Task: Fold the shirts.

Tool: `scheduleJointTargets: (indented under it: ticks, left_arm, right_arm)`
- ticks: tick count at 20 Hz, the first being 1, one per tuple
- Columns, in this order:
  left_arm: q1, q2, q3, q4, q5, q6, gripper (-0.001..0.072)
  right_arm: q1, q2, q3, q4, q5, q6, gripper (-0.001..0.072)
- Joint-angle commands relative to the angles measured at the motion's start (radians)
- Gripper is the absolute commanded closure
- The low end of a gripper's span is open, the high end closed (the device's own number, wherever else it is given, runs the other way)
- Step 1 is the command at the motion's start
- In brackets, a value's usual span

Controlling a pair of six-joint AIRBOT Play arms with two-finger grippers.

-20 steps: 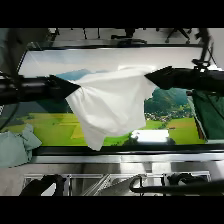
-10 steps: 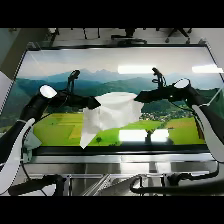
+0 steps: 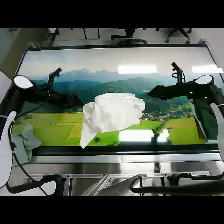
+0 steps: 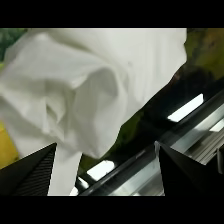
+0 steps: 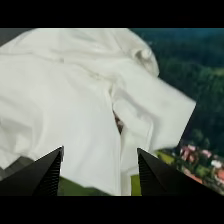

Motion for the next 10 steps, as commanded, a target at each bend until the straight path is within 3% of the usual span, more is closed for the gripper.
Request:
scheduleJointTargets:
  ticks: [1,5,10]
  left_arm:
    - [0.069,0.118,-0.258,0.079,0.003,-0.008,0.0011]
    - [0.087,0.214,-0.613,0.076,0.206,-0.005,0.0010]
    - [0.014,0.180,-0.750,-0.164,0.416,0.134,0.0011]
  right_arm:
    - [0.004,0.077,-0.160,-0.025,0.073,0.025,0.0181]
    - [0.183,0.101,-0.430,0.032,-0.092,0.017,0.0181]
    - [0.394,0.045,-0.476,0.126,-0.410,0.018,0.0182]
